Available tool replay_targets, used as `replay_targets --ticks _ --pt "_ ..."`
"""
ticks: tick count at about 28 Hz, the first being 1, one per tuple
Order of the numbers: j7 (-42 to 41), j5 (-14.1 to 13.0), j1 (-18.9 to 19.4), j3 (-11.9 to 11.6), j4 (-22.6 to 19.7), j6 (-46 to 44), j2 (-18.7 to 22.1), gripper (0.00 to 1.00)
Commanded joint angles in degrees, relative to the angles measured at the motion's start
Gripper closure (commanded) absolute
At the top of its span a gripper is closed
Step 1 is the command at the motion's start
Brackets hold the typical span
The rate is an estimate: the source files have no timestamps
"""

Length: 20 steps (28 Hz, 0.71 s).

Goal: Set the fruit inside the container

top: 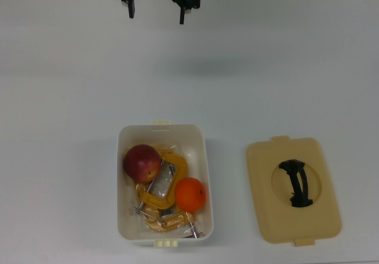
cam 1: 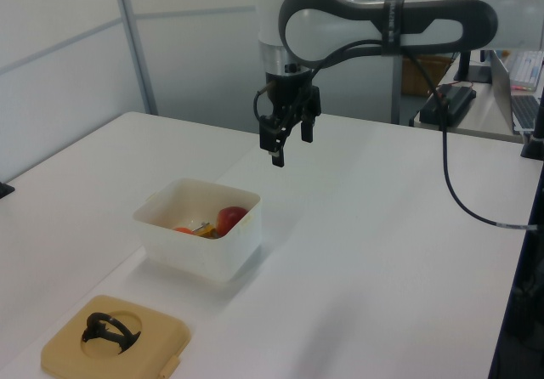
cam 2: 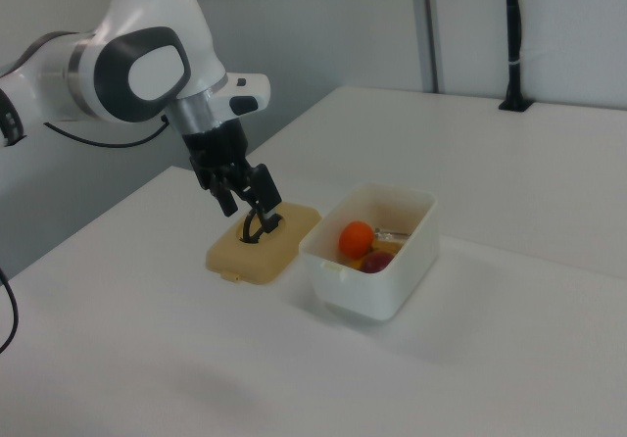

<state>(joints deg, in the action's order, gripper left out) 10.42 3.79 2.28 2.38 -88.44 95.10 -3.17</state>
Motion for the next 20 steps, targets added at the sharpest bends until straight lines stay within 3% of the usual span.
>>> replay_targets --ticks 1,20 --pt "-1.8 -1.2 -0.8 -0.9 -3.8 -0.6 4.7 0.00" --pt "-2.0 -1.9 -1.7 -1.1 -3.3 -1.8 4.7 0.00"
